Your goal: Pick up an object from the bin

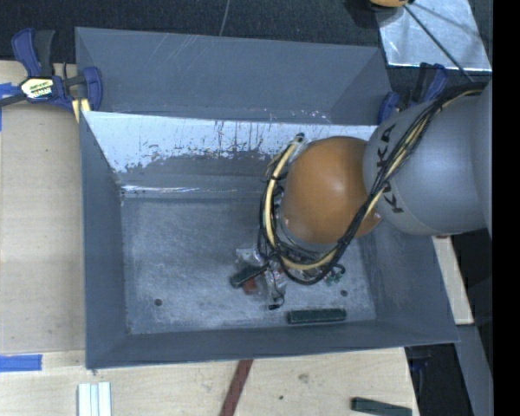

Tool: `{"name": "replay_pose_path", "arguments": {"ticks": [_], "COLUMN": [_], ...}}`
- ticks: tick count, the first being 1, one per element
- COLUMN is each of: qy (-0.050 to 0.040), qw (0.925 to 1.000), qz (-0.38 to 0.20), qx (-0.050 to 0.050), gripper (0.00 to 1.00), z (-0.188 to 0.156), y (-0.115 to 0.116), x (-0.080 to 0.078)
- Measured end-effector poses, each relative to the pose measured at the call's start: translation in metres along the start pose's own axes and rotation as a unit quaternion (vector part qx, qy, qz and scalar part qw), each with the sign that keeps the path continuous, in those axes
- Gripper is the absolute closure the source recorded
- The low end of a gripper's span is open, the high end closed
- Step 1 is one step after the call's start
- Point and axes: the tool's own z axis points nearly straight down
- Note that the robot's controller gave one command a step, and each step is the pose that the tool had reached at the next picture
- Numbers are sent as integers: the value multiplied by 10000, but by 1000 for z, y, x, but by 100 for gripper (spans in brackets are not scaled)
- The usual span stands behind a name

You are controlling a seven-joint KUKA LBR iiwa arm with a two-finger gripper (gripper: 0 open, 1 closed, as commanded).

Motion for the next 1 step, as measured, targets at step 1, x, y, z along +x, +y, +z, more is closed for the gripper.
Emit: {"name": "replay_pose_path", "arguments": {"ticks": [1], "qy": [-3], "qw": [10000], "qz": [5], "qx": [-3], "gripper": [100], "z": [-4], "y": [0], "x": [1]}}
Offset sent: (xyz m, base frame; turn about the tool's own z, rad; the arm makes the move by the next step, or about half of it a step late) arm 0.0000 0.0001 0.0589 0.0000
